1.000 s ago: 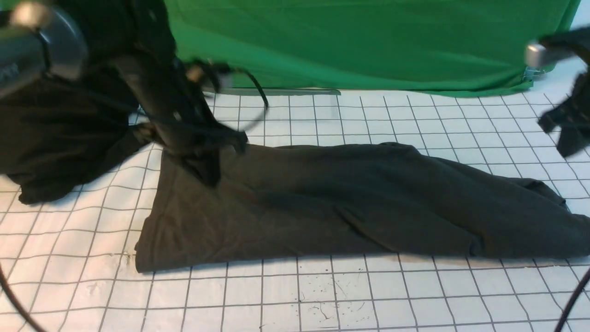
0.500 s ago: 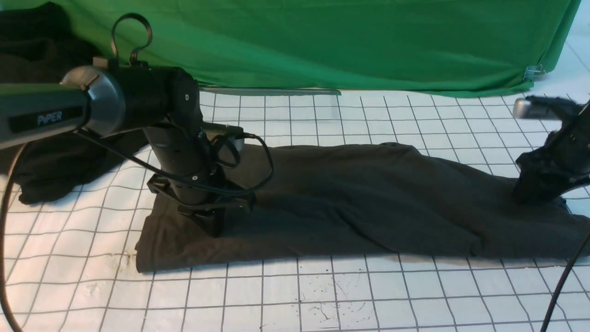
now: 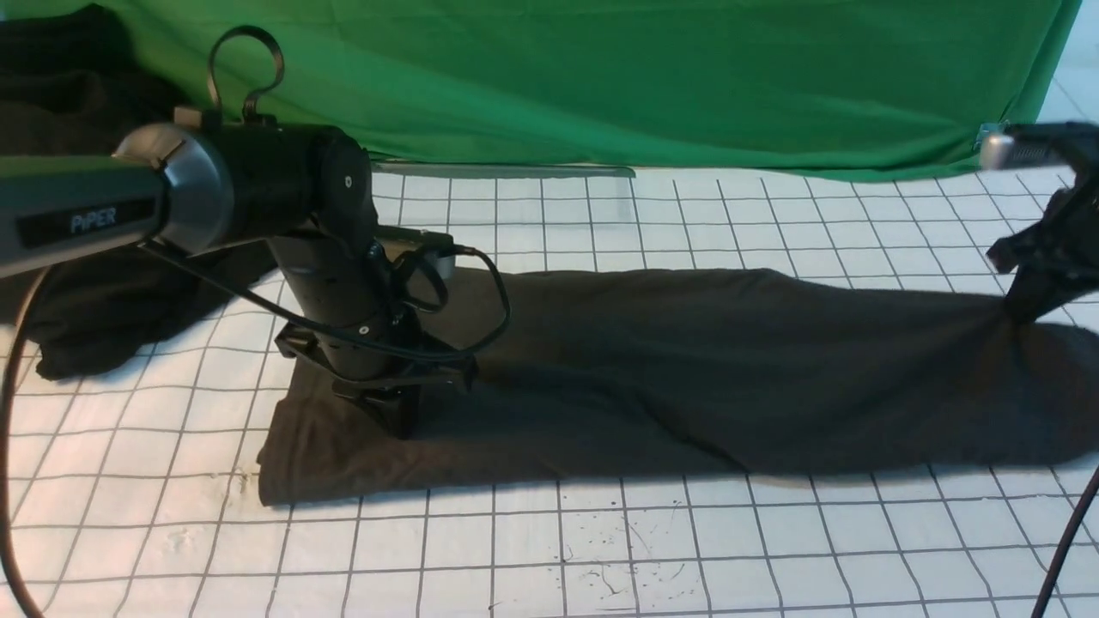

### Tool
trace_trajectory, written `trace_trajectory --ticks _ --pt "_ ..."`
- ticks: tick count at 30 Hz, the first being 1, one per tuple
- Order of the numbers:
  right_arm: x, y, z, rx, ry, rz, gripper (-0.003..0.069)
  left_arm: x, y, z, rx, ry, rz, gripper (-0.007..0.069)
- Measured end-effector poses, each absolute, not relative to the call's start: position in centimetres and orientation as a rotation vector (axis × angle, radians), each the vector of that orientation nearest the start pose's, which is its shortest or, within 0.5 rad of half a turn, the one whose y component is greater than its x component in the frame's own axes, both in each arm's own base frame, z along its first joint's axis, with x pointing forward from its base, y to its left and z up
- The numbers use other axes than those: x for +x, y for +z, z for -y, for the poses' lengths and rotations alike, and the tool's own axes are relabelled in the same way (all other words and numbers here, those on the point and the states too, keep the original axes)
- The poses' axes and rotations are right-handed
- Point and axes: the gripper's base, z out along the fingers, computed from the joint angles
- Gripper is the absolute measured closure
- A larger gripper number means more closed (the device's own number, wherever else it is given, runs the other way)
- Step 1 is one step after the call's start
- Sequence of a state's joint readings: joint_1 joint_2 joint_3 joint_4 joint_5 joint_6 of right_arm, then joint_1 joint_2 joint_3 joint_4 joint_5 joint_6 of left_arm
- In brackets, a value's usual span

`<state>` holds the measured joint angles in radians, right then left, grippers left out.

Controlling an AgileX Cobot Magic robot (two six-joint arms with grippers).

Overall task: Fold a long-sleeved shirt over a white checkered tablecloth.
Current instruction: 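Pull the folded dark garment lengthwise by its ends to straighten it flat on the table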

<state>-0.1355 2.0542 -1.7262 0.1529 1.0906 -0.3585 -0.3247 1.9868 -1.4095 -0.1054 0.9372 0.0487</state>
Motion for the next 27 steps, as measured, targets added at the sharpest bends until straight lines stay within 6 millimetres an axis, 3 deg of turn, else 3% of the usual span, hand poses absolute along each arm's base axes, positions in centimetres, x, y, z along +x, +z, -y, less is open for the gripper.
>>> trace_trajectory --ticks 6,9,10,12,15,17,20,21,26,27 --pt "43.9 22.9 4.9 -0.236 0.075 -2.825 0.0633 37.1 17.7 13.3 0.472 -0.163 -2.970 0.0624" --pt "44.7 22.2 5.1 -0.206 0.046 -2.786 0.0565 37.1 17.7 13.3 0.472 -0.163 -2.970 0.0624" --pt "45.0 21.9 5.2 -0.191 0.031 -2.766 0.0487 37.1 17.7 13.3 0.472 -0.163 -2.970 0.0624" --pt "45.2 21.9 5.3 -0.166 0.029 -2.754 0.0398 37.1 17.7 13.3 0.472 -0.163 -2.970 0.0624" --pt "45.0 22.7 5.0 -0.138 0.046 -2.782 0.0328 37.1 18.0 13.3 0.452 -0.162 -2.972 0.0624" --pt "44.6 24.0 4.5 -0.134 0.061 -2.801 0.0375 37.3 18.7 13.2 0.432 -0.142 -2.961 0.0624" --pt "43.6 26.2 3.5 -0.167 0.069 -2.794 0.0506 37.6 20.7 13.1 0.382 -0.129 -2.905 0.0624" --pt "43.2 27.4 2.9 -0.185 0.068 -2.774 0.0582 37.8 21.9 13.0 0.355 -0.122 -2.865 0.0624" --pt "41.8 31.4 -0.3 -0.287 0.081 -2.673 0.0655 39.4 24.4 12.5 0.237 -0.153 -2.764 0.0624" --pt "41.8 31.4 -0.4 -0.293 0.084 -2.674 0.0655 39.5 24.5 12.4 0.228 -0.158 -2.761 0.0624"
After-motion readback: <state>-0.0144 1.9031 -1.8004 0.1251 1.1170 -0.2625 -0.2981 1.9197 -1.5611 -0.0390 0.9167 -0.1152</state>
